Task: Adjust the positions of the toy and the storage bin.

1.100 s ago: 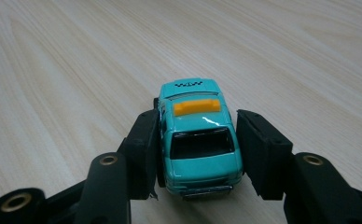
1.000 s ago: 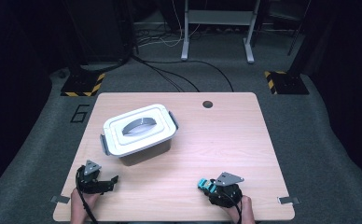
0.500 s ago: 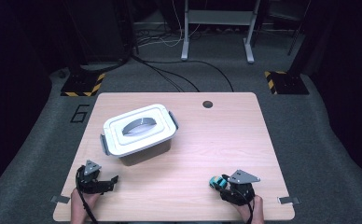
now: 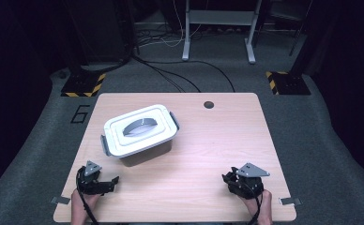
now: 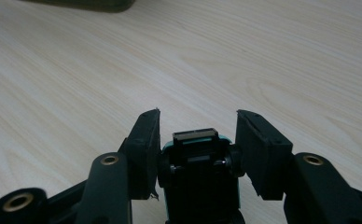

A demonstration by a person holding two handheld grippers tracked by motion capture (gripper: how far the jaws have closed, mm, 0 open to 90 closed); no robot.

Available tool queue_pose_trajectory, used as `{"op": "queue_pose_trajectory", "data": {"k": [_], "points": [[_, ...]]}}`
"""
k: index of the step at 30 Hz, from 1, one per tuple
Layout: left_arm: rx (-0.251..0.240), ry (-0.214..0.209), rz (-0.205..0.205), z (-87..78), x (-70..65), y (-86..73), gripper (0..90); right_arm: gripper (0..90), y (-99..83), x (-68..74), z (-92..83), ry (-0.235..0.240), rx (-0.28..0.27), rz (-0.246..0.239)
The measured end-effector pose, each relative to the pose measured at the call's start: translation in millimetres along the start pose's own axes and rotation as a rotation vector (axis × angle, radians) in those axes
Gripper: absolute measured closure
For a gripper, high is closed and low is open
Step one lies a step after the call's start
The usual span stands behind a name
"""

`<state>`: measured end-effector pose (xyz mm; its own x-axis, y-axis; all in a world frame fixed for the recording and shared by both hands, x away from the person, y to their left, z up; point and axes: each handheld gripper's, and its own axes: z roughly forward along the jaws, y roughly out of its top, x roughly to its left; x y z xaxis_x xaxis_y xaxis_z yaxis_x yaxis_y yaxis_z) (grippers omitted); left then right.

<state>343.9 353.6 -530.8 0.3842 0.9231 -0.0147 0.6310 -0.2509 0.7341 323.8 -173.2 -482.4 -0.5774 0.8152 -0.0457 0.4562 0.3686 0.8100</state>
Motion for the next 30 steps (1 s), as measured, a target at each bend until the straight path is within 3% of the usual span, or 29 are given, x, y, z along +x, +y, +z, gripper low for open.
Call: {"op": "queue_pose_trajectory", "data": {"k": [9,21,30], "points": [[0.001,0.000,0.001,-0.1,0.1,0.0,7.4,50.3,7.0,-17.0,1.5,-0.052,-0.005,0.021],[0.001,0.003,0.004,0.0,0.3,0.2,7.3,50.2,10.5,-53.7,18.2,-0.142,-0.002,0.085],[0.001,0.004,0.003,0.0,0.2,0.3,7.4,50.1,16.0,-69.2,31.7,-0.172,-0.014,0.119]]}}
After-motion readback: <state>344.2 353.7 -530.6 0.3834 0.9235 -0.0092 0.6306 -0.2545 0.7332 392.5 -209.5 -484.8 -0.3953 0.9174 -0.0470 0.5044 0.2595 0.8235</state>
